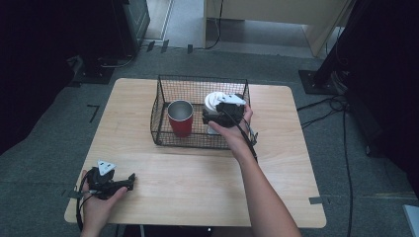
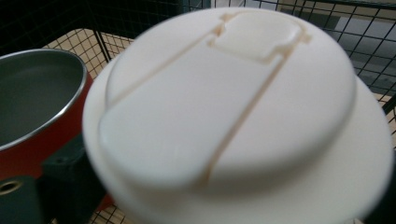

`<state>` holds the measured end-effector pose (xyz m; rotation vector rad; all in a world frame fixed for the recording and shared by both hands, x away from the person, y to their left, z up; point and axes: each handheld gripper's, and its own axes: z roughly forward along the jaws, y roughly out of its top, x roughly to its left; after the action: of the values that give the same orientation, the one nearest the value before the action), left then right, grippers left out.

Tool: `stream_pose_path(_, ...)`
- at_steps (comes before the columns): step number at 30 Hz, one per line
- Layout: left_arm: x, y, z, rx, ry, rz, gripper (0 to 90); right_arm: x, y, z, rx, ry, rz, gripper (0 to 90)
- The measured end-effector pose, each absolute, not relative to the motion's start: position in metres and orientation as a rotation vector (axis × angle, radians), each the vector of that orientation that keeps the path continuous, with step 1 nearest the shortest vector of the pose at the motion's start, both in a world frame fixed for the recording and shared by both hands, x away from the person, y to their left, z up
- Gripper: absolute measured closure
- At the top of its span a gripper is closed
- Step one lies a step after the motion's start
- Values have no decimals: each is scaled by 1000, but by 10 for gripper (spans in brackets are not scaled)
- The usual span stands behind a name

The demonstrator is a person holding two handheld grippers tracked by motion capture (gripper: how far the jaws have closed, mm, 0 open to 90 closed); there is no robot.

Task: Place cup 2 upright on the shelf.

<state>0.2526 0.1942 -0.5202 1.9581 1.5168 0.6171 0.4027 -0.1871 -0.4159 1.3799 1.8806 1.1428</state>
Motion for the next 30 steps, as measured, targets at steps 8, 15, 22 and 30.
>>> stream_pose_path(8, 253, 194, -520, 1958, 1516, 618, 1, 397, -186, -415, 1338, 1928, 1120, 0)
stream_pose_path(15, 253, 194, -520, 1958, 1517, 617, 1, 389, -187, -408, 1342, 1944, 1124, 0)
stream_pose_path(22, 253, 194, -520, 1958, 1517, 617, 1, 380, -195, -403, 1315, 1953, 1141, 0)
stream_pose_path(30, 253, 194, -520, 1958, 1517, 617, 1, 366, -200, -395, 1301, 1956, 1173, 0)
